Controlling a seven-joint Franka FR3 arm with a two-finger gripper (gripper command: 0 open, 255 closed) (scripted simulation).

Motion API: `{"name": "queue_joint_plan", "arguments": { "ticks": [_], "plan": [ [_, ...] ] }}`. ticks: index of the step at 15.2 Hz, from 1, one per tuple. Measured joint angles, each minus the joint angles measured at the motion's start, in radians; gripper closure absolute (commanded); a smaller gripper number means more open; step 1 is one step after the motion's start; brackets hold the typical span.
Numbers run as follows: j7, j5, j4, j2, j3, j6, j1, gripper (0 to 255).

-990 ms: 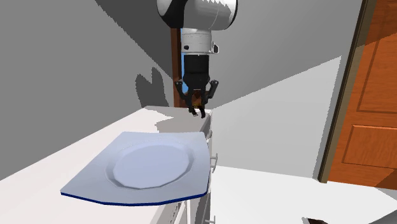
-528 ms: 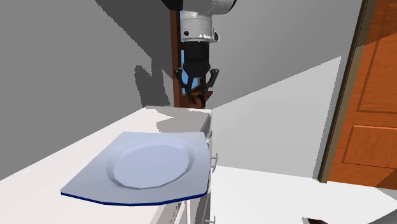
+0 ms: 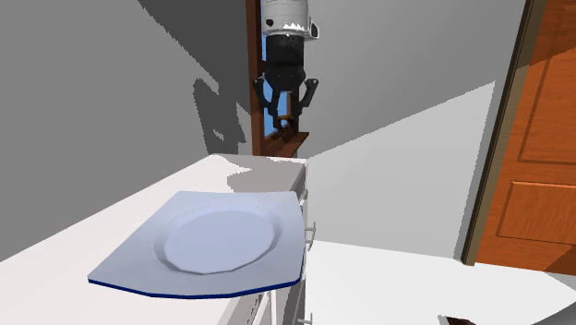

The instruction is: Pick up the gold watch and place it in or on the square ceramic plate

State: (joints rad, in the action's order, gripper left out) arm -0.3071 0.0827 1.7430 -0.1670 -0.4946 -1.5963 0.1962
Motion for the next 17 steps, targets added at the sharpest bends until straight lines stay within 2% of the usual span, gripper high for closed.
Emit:
{"name": "queue_joint_plan", "arguments": {
  "ticks": [3,13,17],
  "plan": [
    [-0.01,0.001,-0.03,-0.001,-0.004,0.031,0.003,255],
    [-0.087,0.142,0.184,-0.289,-0.027,0.07,0.087,255],
    [-0.133,0.192,0.228,-0.38,-0.044,0.102,0.127,255]
  ]
}}
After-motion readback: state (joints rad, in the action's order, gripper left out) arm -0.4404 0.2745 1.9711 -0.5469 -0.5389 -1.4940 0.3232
